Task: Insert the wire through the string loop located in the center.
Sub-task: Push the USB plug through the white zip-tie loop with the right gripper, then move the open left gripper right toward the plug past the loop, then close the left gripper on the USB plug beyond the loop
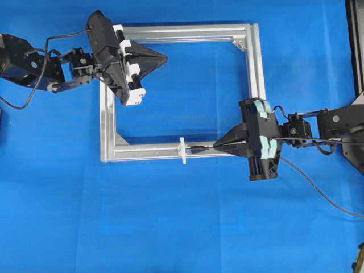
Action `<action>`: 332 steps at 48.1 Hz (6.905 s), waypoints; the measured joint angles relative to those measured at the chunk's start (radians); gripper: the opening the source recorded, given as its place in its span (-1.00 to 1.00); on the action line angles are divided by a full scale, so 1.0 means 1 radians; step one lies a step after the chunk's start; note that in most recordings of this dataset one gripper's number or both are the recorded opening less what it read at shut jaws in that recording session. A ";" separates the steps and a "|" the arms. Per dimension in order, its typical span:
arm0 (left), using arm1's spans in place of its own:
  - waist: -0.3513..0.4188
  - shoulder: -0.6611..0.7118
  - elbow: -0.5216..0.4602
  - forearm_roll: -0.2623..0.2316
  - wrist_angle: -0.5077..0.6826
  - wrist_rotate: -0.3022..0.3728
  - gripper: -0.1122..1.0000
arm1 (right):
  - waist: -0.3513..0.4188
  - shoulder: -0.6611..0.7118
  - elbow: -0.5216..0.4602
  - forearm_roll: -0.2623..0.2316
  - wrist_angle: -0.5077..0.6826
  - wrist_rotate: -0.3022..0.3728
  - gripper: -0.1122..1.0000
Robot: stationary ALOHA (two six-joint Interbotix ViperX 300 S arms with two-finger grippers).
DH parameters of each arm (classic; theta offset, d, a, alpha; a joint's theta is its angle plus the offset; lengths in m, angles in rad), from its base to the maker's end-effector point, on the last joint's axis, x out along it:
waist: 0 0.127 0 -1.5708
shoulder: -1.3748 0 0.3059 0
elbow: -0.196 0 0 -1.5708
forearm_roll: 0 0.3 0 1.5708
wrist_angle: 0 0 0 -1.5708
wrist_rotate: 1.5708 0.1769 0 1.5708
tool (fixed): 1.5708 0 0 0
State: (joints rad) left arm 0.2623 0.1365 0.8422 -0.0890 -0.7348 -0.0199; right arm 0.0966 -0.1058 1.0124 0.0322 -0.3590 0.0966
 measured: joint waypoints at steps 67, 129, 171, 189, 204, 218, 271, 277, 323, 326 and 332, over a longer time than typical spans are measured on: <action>0.000 0.000 -0.002 0.000 0.000 0.000 -0.80 | 0.000 0.155 -0.176 0.000 -0.028 0.000 -0.84; -0.287 0.000 0.000 0.000 0.037 -0.063 -0.79 | 0.000 0.155 -0.176 0.000 -0.028 -0.002 -0.84; -0.357 0.000 0.006 0.002 0.057 -0.064 0.82 | 0.002 0.155 -0.176 0.000 -0.028 -0.002 -0.84; -0.359 0.012 -0.005 0.002 0.097 -0.067 0.77 | 0.002 0.155 -0.176 0.000 -0.028 -0.002 -0.84; -0.359 0.069 -0.014 0.000 0.103 -0.080 0.77 | 0.000 0.155 -0.176 0.000 -0.028 -0.002 -0.84; -0.359 0.075 -0.023 0.000 0.100 -0.086 0.77 | 0.000 0.155 -0.176 0.000 -0.028 -0.002 -0.84; -0.362 0.077 -0.026 0.000 0.103 -0.086 0.75 | 0.002 0.155 -0.175 0.000 -0.028 -0.002 -0.84; -0.362 0.077 -0.026 0.000 0.103 -0.086 0.73 | 0.000 0.155 -0.175 -0.002 -0.028 0.000 -0.84; -0.376 0.077 -0.034 0.000 0.172 -0.101 -0.67 | -0.005 0.155 -0.175 -0.003 -0.028 -0.006 -0.84; -0.376 0.077 -0.034 0.002 0.172 -0.101 -0.67 | -0.006 0.156 -0.175 -0.003 -0.028 -0.006 -0.83; -0.376 0.077 -0.034 0.002 0.173 -0.101 -0.67 | -0.005 0.155 -0.175 -0.003 -0.028 -0.006 -0.65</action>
State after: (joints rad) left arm -0.1135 0.2132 0.8084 -0.0874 -0.5614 -0.1212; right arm 0.0920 0.0491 0.8376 0.0291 -0.3866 0.0905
